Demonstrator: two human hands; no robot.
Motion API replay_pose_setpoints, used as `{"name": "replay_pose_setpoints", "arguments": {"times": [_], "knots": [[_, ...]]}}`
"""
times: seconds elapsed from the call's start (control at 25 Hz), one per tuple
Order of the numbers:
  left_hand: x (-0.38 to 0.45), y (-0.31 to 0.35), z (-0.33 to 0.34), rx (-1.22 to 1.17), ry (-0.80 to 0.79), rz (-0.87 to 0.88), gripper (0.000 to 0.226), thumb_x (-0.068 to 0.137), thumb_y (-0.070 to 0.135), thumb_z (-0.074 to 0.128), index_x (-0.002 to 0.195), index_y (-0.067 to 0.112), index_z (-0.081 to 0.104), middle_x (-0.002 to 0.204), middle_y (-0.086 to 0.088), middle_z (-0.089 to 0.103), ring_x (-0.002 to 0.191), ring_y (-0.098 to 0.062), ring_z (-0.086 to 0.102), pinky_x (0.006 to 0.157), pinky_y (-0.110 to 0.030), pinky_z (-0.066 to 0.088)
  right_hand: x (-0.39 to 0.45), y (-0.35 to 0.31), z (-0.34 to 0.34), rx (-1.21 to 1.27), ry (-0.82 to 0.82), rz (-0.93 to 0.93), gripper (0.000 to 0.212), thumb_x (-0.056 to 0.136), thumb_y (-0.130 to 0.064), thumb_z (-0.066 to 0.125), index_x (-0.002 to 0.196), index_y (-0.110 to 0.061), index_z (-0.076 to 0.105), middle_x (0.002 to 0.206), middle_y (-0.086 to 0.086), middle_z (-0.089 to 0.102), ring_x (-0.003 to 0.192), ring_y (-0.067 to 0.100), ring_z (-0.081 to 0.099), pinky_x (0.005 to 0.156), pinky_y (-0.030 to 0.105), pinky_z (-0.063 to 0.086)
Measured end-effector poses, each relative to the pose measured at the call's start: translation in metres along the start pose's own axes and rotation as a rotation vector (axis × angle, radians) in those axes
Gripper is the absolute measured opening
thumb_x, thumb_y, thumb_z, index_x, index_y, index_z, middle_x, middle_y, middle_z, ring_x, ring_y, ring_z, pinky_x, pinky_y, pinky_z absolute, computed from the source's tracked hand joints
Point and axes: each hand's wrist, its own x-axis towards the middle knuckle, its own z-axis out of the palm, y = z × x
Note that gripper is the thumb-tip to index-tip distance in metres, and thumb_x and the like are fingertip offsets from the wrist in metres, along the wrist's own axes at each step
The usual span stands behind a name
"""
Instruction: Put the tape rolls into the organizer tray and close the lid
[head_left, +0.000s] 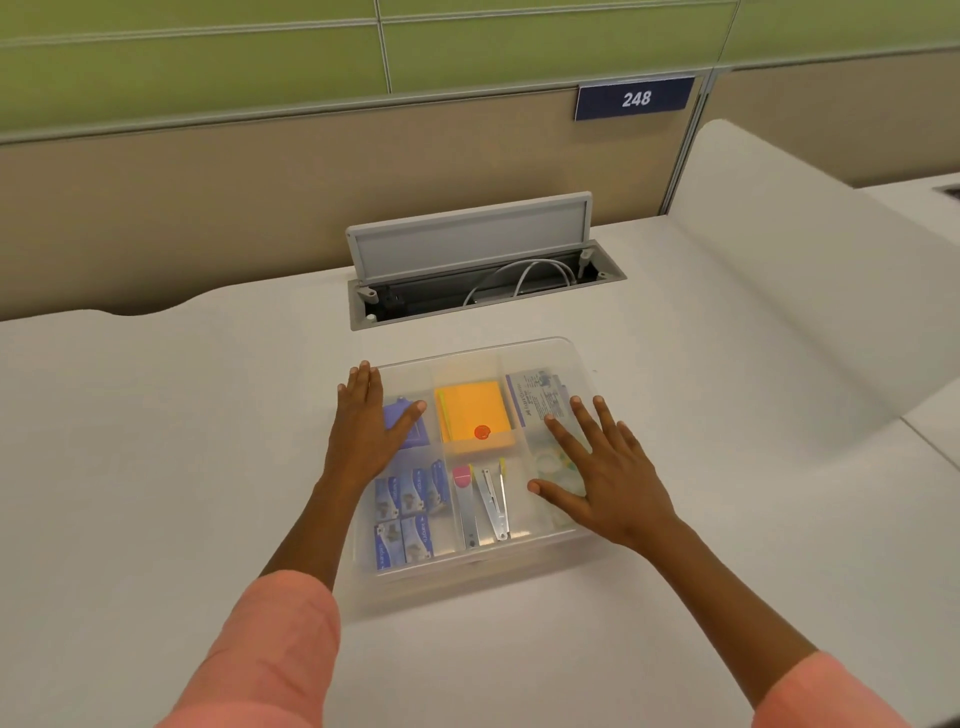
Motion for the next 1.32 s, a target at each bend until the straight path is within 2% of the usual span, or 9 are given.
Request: {"name": "replay_pose_setpoints", "arguments": {"times": [0.16,0.28,0.4,0.6,0.72,1.16,1.24,1.32], "knots": [[-0.011,0.005,-0.002,-0.054,0.056,-0.081,0.081,0.087,0.051,0.045,0.145,0.010,0.006,0.158,-0.008,0.000,0.146,-0.027,0.004,0.116,-0.044,0.015,0.002,0.001,-0.003,0.031,-0.004,-0.019,0.095,0.063,-0.087,-0.003,0.145,-0.038,-0.001,0.160,-0.001,-0.008,0.146,0.022,-0.016,0.121,0.049,0.009],[-0.009,-0.003,-0.013,0.064,-0.074,-0.061,0.082,0.087,0.055,0.040,0.145,0.009,0.003,0.158,-0.008,-0.001,0.146,-0.026,0.004,0.116,-0.044,0.017,0.003,0.003,-0.002,0.060,0.007,-0.016,0.097,0.061,-0.089,-0.001,0.145,-0.039,0.002,0.160,-0.002,-0.005,0.146,0.021,-0.013,0.120,0.048,0.010],[-0.011,-0.005,-0.024,0.112,-0.145,-0.064,0.079,0.089,0.055,0.035,0.145,0.009,0.003,0.158,-0.010,-0.003,0.146,-0.027,0.000,0.117,-0.044,0.010,0.003,0.004,-0.002,0.077,0.006,-0.024,0.098,0.061,-0.089,0.001,0.145,-0.039,0.005,0.160,-0.002,-0.003,0.146,0.021,-0.012,0.119,0.048,0.009],[-0.056,0.006,-0.004,0.109,0.002,-0.030,0.072,0.092,0.048,0.035,0.144,0.006,0.010,0.157,-0.015,-0.003,0.145,-0.029,-0.004,0.118,-0.040,0.003,0.006,0.006,0.001,0.069,0.001,-0.043,0.099,0.061,-0.090,0.000,0.145,-0.039,0.004,0.160,-0.001,-0.004,0.147,0.022,-0.011,0.119,0.048,0.007],[-0.084,0.013,0.004,0.069,0.068,-0.039,0.072,0.091,0.049,0.035,0.145,0.011,0.009,0.157,-0.015,-0.002,0.146,-0.029,-0.001,0.118,-0.038,0.003,0.006,0.005,0.002,0.065,0.002,-0.039,0.099,0.060,-0.090,0.000,0.145,-0.039,0.005,0.160,-0.001,-0.002,0.147,0.023,-0.009,0.119,0.049,0.009],[-0.117,0.010,0.008,-0.043,0.040,-0.105,0.071,0.091,0.047,0.036,0.146,0.016,0.001,0.158,-0.006,-0.007,0.146,-0.021,-0.005,0.116,-0.039,0.017,0.003,0.001,-0.003,0.079,0.020,-0.009,0.109,0.052,-0.093,-0.004,0.145,-0.038,0.011,0.160,-0.001,0.002,0.147,0.024,-0.003,0.117,0.051,0.013],[-0.117,0.010,0.007,-0.059,0.036,-0.110,0.072,0.092,0.047,0.036,0.146,0.016,0.000,0.158,-0.006,-0.007,0.146,-0.021,-0.006,0.116,-0.039,0.016,0.002,-0.001,-0.005,0.101,0.014,-0.017,0.106,0.056,-0.092,0.001,0.145,-0.037,0.013,0.160,-0.001,0.003,0.147,0.024,-0.002,0.117,0.052,0.014],[-0.117,0.009,0.007,-0.055,0.036,-0.101,0.072,0.091,0.047,0.036,0.145,0.016,0.000,0.158,-0.007,-0.008,0.146,-0.022,-0.007,0.117,-0.040,0.014,0.002,0.000,-0.006,0.138,-0.001,-0.022,0.093,0.067,-0.085,0.020,0.145,-0.034,0.018,0.160,0.001,0.007,0.148,0.025,0.000,0.117,0.053,0.014]]}}
